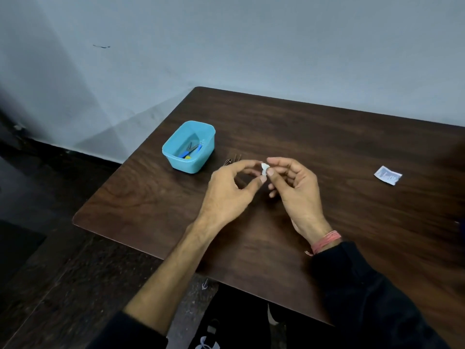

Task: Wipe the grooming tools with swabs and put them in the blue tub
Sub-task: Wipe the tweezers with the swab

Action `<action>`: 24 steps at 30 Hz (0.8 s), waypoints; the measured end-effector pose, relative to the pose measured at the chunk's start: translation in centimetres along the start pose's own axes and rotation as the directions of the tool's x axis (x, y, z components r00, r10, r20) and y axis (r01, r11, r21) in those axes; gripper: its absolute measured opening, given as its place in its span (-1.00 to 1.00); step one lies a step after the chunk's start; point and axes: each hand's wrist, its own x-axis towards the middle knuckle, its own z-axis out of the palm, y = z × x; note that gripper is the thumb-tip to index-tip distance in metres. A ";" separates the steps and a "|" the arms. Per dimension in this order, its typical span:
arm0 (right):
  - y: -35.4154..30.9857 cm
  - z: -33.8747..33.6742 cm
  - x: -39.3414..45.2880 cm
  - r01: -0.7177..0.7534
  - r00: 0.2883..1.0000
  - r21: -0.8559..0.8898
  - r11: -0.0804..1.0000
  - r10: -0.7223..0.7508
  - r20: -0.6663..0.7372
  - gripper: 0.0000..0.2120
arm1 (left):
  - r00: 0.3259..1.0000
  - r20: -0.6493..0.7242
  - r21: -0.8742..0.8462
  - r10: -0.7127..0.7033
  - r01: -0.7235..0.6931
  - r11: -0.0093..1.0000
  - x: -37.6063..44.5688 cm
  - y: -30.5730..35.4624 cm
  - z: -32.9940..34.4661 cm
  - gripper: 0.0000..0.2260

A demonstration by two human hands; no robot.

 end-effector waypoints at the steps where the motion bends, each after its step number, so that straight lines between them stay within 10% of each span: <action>1: 0.0 -0.7 -0.2 0.016 1.000 -0.046 0.999 -0.016 -0.012 -0.81 | 1.000 -0.005 -0.016 -0.016 0.016 1.000 0.1 0.1 0.6 -0.77; 24: -0.8 -6.6 -1.3 -0.018 0.999 -0.098 0.995 0.013 -0.048 -0.94 | 0.992 0.108 -0.185 0.061 -0.040 0.982 1.4 1.0 5.8 -0.86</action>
